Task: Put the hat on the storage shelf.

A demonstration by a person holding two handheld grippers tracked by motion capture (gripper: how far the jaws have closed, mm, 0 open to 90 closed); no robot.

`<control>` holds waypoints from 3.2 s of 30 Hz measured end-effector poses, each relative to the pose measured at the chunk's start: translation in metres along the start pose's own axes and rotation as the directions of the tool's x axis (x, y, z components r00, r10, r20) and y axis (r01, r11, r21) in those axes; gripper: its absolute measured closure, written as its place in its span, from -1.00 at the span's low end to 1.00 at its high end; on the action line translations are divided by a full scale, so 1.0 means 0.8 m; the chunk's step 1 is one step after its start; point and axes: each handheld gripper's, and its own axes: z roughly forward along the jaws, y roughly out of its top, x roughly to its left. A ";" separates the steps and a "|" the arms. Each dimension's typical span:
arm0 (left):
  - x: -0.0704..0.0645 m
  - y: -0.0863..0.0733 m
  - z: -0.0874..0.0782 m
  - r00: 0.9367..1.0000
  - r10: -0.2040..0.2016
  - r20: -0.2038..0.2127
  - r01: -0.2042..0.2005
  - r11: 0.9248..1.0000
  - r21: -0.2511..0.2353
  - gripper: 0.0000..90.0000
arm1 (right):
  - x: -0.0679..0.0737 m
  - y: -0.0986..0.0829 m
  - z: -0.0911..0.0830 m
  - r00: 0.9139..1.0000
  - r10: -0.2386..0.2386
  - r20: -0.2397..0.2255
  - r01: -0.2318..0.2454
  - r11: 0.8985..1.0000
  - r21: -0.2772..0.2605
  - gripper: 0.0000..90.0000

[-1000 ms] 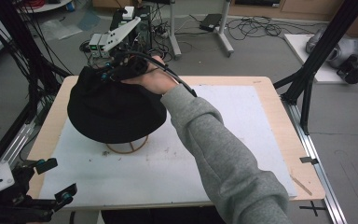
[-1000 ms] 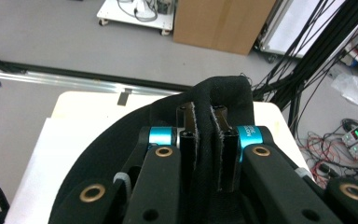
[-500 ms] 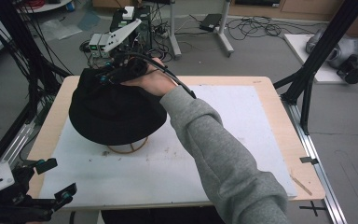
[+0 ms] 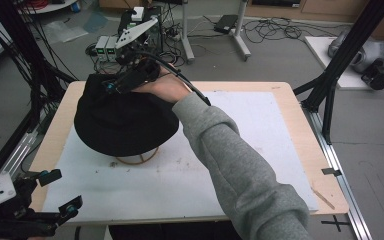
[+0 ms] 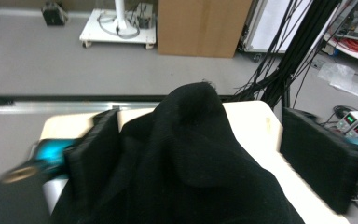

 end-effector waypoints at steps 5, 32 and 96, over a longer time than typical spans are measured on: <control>0.000 0.002 0.002 1.000 0.004 0.005 -0.004 1.000 -0.002 -0.96 | -0.004 -0.002 -0.007 0.999 0.026 -0.031 -0.026 0.999 -0.019 -0.76; 0.008 0.010 0.025 0.999 0.014 0.046 -0.014 1.000 0.006 -0.96 | -0.025 -0.040 -0.092 0.991 0.114 0.066 -0.105 0.987 -0.119 -0.76; 0.064 0.028 0.051 0.999 -0.025 0.025 0.027 0.998 -0.060 -0.96 | 0.045 -0.300 -0.337 0.815 0.384 0.434 -0.294 0.919 -0.261 -0.76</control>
